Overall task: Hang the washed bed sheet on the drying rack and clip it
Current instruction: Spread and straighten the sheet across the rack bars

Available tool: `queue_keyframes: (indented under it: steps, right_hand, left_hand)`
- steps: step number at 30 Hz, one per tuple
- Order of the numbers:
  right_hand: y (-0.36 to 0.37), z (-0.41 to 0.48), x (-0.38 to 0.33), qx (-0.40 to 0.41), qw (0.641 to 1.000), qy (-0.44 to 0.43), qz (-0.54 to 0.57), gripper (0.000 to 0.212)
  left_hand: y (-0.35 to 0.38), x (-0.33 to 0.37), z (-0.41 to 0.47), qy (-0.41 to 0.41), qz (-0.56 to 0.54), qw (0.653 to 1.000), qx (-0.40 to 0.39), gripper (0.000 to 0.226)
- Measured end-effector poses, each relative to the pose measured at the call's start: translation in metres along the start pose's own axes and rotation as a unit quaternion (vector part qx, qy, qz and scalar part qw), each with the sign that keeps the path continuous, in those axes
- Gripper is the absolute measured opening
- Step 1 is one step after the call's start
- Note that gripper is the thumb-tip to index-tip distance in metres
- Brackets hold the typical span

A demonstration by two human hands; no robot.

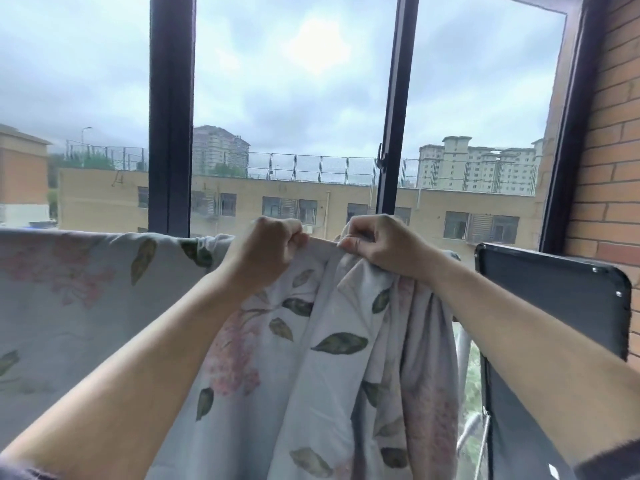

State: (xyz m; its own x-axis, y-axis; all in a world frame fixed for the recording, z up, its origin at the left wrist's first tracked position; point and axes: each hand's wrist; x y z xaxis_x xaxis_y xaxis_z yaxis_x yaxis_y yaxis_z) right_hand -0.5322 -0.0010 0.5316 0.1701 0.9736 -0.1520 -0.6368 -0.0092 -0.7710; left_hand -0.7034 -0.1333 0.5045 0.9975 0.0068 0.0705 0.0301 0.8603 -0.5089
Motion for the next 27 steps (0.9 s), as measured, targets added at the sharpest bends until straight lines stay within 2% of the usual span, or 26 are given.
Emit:
queue_keyframes:
  steps: [2, 6, 10, 12, 14, 16, 19, 23, 27]
  right_hand:
    - [-0.002, -0.002, 0.002, 0.029, 0.999, 0.0, 0.034, 0.012]
    - [-0.013, -0.007, 0.011, 0.079, 0.992, 0.045, 0.088, 0.02]
    - [-0.028, -0.013, 0.032, 0.146, 0.973, 0.123, 0.132, 0.024]
    - [-0.03, -0.018, 0.041, 0.135, 0.97, 0.146, 0.14, 0.028]
    - [-0.024, -0.022, 0.044, 0.122, 0.973, 0.151, 0.127, 0.027]
    - [-0.016, -0.025, 0.041, 0.131, 0.977, 0.146, 0.081, 0.024]
    - [-0.008, -0.027, 0.038, 0.164, 0.977, 0.129, 0.029, 0.024]
    - [-0.004, -0.028, 0.037, 0.17, 0.976, 0.136, -0.007, 0.026]
    - [-0.009, -0.031, 0.037, 0.157, 0.977, 0.14, -0.014, 0.023]
  left_hand:
    - [-0.001, 0.002, 0.002, -0.012, -0.029, 0.999, 0.001, 0.026]
    - [-0.006, 0.011, 0.006, -0.061, -0.055, 0.996, 0.035, 0.023]
    - [-0.012, 0.002, 0.013, -0.184, -0.104, 0.972, 0.099, 0.023]
    - [-0.015, -0.002, 0.016, -0.255, -0.17, 0.944, 0.123, 0.024]
    - [-0.014, 0.0, 0.018, -0.284, -0.159, 0.938, 0.121, 0.029]
    - [-0.01, 0.004, 0.015, -0.251, -0.066, 0.96, 0.102, 0.03]
    - [-0.003, 0.02, 0.008, -0.128, 0.015, 0.99, 0.064, 0.018]
    - [0.014, 0.048, 0.011, 0.032, 0.034, 0.998, -0.044, 0.023]
    - [0.031, 0.047, 0.014, 0.044, -0.028, 0.998, -0.036, 0.01]
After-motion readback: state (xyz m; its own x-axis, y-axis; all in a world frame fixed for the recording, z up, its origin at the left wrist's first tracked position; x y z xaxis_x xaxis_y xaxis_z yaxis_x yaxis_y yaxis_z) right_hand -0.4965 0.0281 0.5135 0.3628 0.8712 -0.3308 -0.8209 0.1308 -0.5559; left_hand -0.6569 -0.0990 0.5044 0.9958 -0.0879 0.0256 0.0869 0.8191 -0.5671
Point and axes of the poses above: each hand's wrist, its own z-axis towards the middle knuckle, its own y-axis out of the palm, x = y × z, and after that the axes turned 3 degrees about -z, right-handed
